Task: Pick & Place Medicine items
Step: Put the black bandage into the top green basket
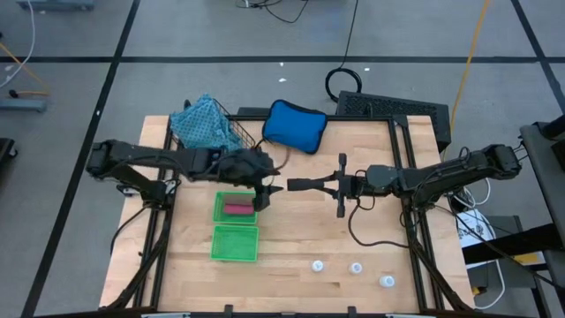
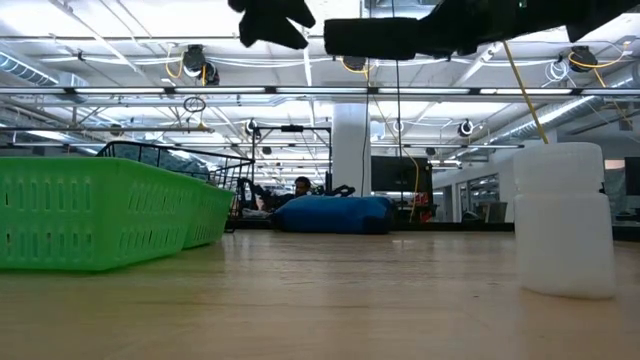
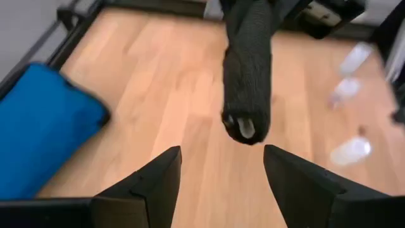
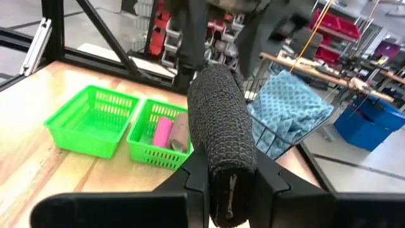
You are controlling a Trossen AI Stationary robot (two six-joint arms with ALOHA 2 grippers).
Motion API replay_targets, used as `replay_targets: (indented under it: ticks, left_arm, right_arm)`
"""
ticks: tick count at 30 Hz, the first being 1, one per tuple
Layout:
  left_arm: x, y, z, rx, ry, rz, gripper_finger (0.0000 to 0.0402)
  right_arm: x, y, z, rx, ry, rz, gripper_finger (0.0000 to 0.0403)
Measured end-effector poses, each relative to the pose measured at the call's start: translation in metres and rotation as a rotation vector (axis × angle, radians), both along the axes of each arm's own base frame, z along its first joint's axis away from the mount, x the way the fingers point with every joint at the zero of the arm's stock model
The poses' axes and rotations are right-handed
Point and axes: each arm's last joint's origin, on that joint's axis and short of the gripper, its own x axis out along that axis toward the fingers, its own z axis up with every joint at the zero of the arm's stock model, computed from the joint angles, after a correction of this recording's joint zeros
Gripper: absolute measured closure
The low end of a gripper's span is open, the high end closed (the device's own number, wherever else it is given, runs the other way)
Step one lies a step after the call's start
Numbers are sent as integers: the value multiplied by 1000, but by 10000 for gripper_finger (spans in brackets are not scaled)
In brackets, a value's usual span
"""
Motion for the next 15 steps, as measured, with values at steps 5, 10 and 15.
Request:
replay_targets:
  ticks: [5, 10, 15]
  left_arm:
    - [25, -2, 23, 35, 157, -48, 166]
    - [61, -6, 20, 70, 257, -173, 165]
    - [87, -8, 18, 97, 270, -239, 165]
  right_arm:
    - [5, 1, -8, 7, 32, -1, 358]
    - [8, 1, -10, 15, 29, -1, 358]
    - [8, 1, -11, 18, 35, 3, 358]
